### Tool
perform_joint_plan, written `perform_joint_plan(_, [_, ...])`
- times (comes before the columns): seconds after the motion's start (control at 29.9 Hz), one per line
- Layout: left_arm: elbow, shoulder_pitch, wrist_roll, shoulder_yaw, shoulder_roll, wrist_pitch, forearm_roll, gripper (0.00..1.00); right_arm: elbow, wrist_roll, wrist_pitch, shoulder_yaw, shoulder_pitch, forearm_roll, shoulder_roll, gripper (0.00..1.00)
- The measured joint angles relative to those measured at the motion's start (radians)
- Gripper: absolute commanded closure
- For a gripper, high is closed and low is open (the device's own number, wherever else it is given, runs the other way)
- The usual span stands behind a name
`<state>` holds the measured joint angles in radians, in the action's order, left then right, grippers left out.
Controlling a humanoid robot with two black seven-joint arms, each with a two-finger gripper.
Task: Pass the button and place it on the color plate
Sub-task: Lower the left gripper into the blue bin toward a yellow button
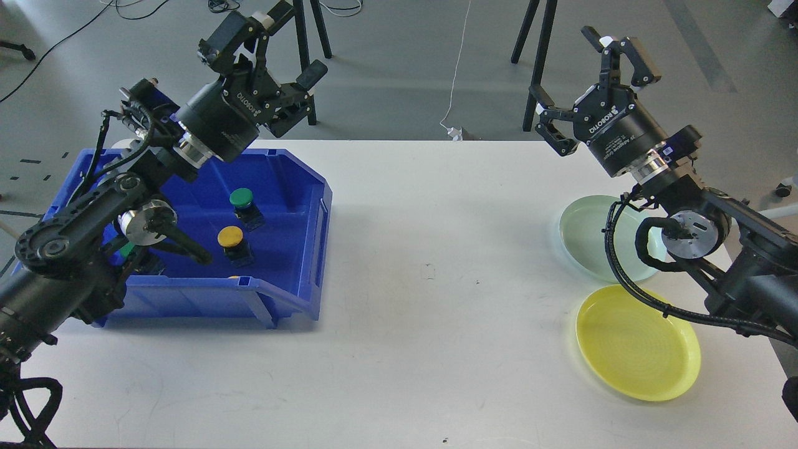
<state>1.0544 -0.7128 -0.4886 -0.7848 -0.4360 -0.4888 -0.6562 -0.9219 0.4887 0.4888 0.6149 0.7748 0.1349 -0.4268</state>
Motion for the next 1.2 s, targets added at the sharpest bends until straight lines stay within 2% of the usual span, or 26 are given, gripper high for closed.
perform_joint_plan(0.27, [-0.070,-0.011,0.000,-0.007,0.006,0.000,0.046,0.00,-0.001,0.000,0.000,0.004,-0.001,-0.001,0.003,0.00])
perform_joint_plan(0.4, [-0.122,-0.016,0.000,-0.011,0.054,0.000,0.148,0.00,0.000,0.000,0.000,0.005,-0.001,-0.002,0.002,0.00])
perform_joint_plan(0.47, [-0.095,-0.016,0.000,-0.016,0.079,0.000,0.172,0.00,0.000,0.000,0.000,0.005,0.000,-0.002,0.002,0.00])
perform_joint_plan(0.64, [0.121,0.028,0.000,-0.047,0.072,0.000,0.149,0.00,0.000,0.000,0.000,0.005,-0.008,-0.002,0.002,0.00])
perform_joint_plan(0.8, [0.276,0.037,0.000,-0.023,-0.053,0.000,-0.097,0.00,0.000,0.000,0.000,0.006,-0.016,-0.002,-0.001,0.00])
perform_joint_plan(0.9, [0.331,0.020,0.000,0.027,-0.179,0.000,-0.269,0.00,0.002,0.000,0.000,0.006,-0.017,-0.002,-0.004,0.00])
perform_joint_plan(1.07, [0.368,-0.055,0.000,0.154,-0.417,0.000,-0.525,0.00,0.006,0.000,0.000,0.006,-0.032,-0.002,-0.005,0.00])
perform_joint_plan(1.2, [0.358,-0.154,0.000,0.300,-0.538,0.000,-0.737,0.01,0.009,0.000,0.000,0.006,-0.045,-0.002,0.000,0.00])
